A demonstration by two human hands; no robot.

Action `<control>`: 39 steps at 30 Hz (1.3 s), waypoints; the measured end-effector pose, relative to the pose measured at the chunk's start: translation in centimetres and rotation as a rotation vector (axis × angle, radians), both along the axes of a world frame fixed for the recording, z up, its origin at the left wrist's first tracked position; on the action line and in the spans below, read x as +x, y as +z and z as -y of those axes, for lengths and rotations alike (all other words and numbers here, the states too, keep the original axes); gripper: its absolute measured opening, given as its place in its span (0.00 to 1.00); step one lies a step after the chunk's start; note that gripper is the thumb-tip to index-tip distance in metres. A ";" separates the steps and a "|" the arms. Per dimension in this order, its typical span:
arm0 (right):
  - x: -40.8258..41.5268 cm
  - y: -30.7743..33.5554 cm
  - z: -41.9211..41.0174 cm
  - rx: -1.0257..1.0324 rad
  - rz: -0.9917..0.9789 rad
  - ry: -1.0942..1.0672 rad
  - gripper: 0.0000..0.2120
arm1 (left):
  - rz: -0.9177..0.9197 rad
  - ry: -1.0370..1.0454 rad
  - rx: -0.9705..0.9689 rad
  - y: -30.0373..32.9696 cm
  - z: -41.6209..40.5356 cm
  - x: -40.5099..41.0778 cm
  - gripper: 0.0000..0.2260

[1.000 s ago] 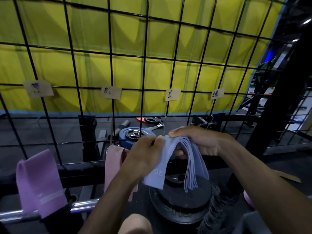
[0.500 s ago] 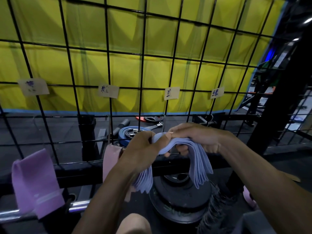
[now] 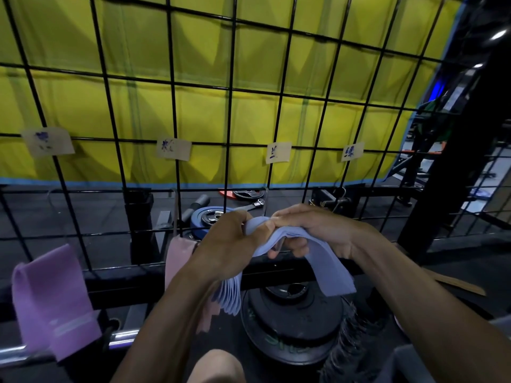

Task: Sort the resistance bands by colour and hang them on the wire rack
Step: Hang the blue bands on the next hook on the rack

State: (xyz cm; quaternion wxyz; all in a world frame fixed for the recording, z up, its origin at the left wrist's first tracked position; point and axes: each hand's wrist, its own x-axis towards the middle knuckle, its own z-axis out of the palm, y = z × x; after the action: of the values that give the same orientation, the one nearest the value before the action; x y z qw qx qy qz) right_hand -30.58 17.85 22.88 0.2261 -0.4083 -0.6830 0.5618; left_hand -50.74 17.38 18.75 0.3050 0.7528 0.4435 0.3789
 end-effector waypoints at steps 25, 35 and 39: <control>1.6 -1.0 1.5 0.412 -0.008 -0.031 0.15 | 0.260 -0.153 -0.242 0.5 0.5 -0.1 0.35; 0.3 -2.1 1.9 0.556 0.080 -0.118 0.14 | 0.381 -0.135 -0.301 0.0 0.4 0.0 0.12; -0.6 -3.9 3.5 0.671 0.123 -0.207 0.14 | 0.424 -0.135 -0.314 0.0 0.6 0.4 0.11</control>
State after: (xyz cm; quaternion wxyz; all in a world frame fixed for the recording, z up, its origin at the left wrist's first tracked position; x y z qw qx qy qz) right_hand -31.14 14.37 18.96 0.3616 -0.4115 -0.7968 0.2548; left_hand -50.35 16.79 18.75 0.5284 0.6281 0.3721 0.4334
